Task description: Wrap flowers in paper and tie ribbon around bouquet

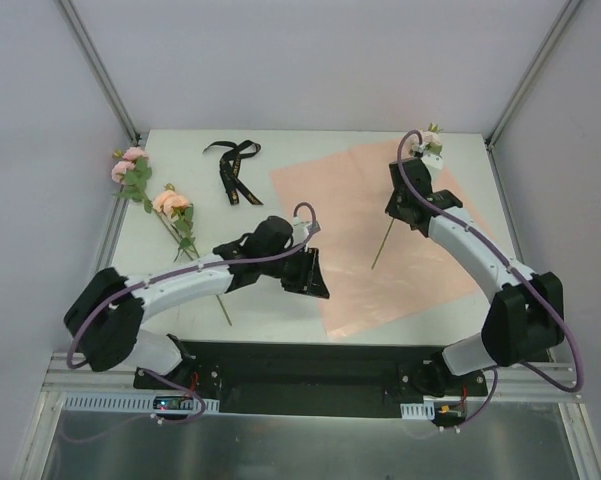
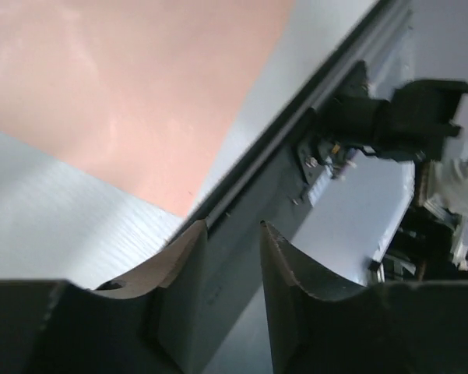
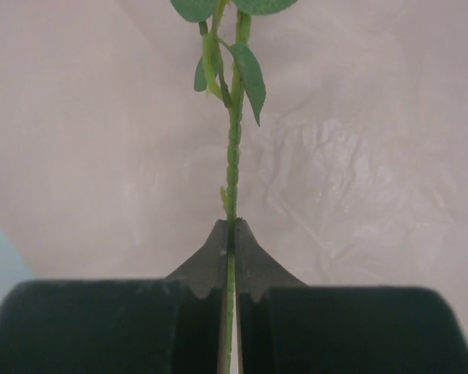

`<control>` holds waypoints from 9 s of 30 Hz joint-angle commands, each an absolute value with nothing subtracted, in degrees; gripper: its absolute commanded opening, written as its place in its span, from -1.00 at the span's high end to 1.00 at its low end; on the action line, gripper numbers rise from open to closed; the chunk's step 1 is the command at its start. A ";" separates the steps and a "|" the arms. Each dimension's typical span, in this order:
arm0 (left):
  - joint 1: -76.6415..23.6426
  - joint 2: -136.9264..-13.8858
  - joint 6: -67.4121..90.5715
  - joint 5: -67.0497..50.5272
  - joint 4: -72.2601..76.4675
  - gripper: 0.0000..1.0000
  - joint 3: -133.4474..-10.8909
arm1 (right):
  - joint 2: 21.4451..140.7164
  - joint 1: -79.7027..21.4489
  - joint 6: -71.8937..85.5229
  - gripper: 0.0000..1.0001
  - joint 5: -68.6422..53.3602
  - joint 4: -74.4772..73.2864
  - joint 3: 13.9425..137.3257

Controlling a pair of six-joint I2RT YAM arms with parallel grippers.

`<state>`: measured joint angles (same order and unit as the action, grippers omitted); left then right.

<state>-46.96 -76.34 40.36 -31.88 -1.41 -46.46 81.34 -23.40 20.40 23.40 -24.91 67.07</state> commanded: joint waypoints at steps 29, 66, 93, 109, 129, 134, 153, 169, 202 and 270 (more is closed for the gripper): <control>-48.43 -100.98 52.03 -29.00 21.27 0.95 -43.24 | 100.20 -17.41 12.57 0.99 16.88 -15.03 69.70; -54.40 -103.53 59.59 -30.50 24.35 1.00 -43.50 | 108.45 -12.22 9.49 0.99 14.33 -21.44 74.18; -54.76 -63.61 40.88 -12.33 0.29 -0.14 -41.23 | 87.47 -17.64 1.76 -0.51 3.37 -27.62 71.40; -8.09 -52.27 45.35 11.86 -34.90 -0.65 -39.99 | 96.94 -46.84 11.86 -0.48 -10.19 -12.04 75.24; -6.86 -86.74 43.68 16.78 -25.58 0.30 -52.38 | 86.22 -48.08 4.75 -0.48 -1.85 -12.30 63.37; -7.12 -90.26 44.03 18.19 -25.75 0.32 -53.61 | 84.64 -47.20 3.96 -0.47 -1.41 -12.13 61.62; -12.91 -81.14 40.08 21.79 -25.22 1.00 -54.49 | 78.31 -43.68 4.75 -0.47 -2.11 -12.22 55.82; -28.20 -53.54 45.61 -12.83 5.70 1.00 -37.81 | 77.69 -43.68 19.14 -0.63 -33.84 19.15 48.78; -35.95 -38.07 31.47 -10.63 -7.37 -0.54 -35.16 | 81.72 -23.13 22.78 0.99 -15.92 -8.00 53.58; -32.71 -38.84 39.46 1.38 -32.91 -0.96 -45.25 | 106.62 -10.63 6.42 0.04 -2.81 -25.66 84.64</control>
<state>-35.31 -36.05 39.79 -10.00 -20.18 -38.59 114.98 -10.02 8.12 -0.78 -24.34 82.39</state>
